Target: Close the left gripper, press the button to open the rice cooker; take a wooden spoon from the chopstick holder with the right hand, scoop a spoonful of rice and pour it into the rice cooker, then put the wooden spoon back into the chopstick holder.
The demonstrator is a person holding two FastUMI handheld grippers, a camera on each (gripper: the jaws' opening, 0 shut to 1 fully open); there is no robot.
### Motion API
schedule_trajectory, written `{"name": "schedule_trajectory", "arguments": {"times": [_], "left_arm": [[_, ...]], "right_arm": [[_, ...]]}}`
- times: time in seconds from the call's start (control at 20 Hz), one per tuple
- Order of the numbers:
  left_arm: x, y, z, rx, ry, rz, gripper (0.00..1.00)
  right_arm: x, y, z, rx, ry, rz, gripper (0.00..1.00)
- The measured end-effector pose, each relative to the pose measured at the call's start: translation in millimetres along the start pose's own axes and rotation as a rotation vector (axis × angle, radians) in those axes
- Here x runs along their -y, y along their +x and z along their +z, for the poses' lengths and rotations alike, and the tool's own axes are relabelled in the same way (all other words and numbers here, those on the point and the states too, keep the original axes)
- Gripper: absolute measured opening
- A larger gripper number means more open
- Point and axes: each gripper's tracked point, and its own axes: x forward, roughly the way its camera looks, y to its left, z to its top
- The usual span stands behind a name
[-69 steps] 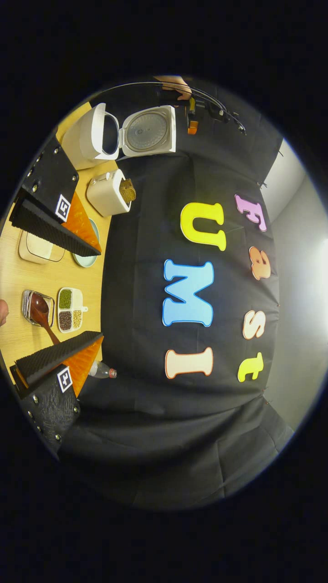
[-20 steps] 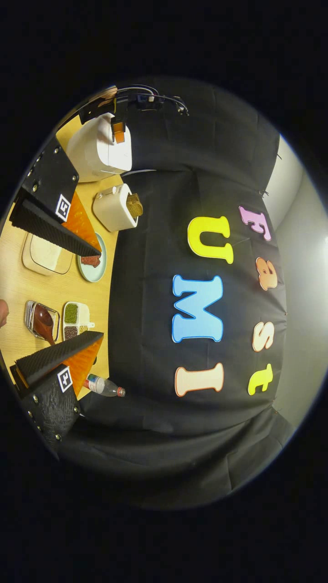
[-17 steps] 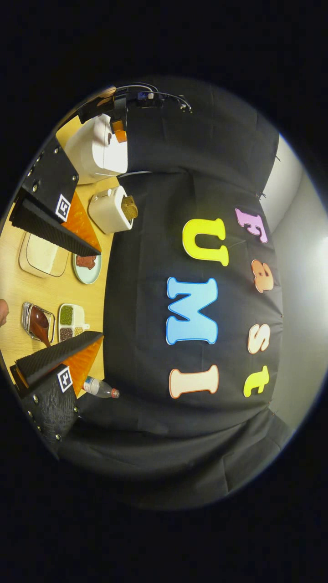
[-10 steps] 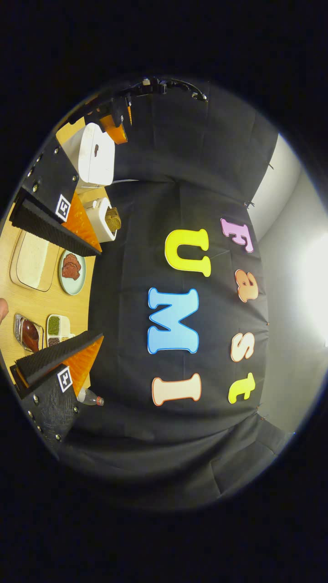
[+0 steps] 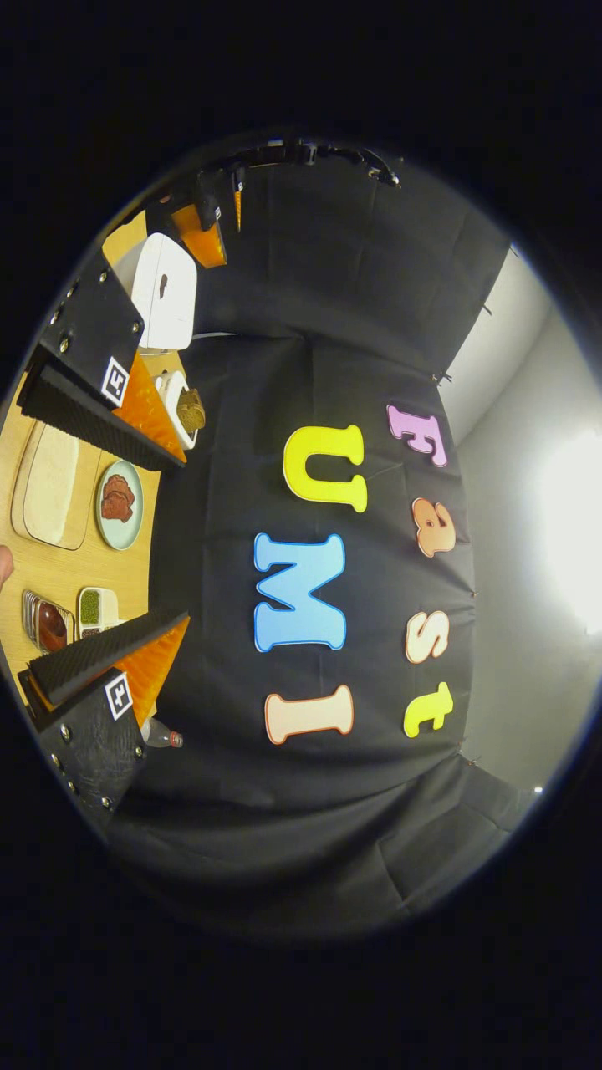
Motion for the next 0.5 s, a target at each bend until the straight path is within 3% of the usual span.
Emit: {"name": "schedule_trajectory", "arguments": {"times": [0.15, 0.25, 0.3, 0.35, 0.4, 0.5], "left_arm": [[0.7, -0.3, 4.2, 0.012, 0.003, -0.011, 0.91], [-0.2, -1.1, -2.2, -0.004, 0.005, -0.013, 0.91], [2.1, -1.1, -2.7, -0.005, 0.0, -0.017, 0.99], [4.0, -1.8, -1.4, -0.004, -0.005, -0.024, 0.99], [5.0, -3.2, 0.1, -0.002, -0.007, -0.03, 0.91], [7.4, -2.5, 3.2, 0.007, -0.003, -0.043, 0.91]], "right_arm": [[5.2, 1.8, 3.9, 0.006, 0.001, -0.013, 0.99], [5.3, 1.6, 5.3, 0.005, 0.004, -0.014, 0.99], [6.1, 2.1, 7.1, 0.009, 0.001, -0.016, 0.99], [6.6, 2.0, 9.6, 0.015, -0.003, -0.018, 0.99], [5.2, 2.3, 10.4, 0.015, -0.007, -0.014, 0.99], [3.2, 3.3, 10.6, 0.012, -0.011, -0.012, 0.99]]}}
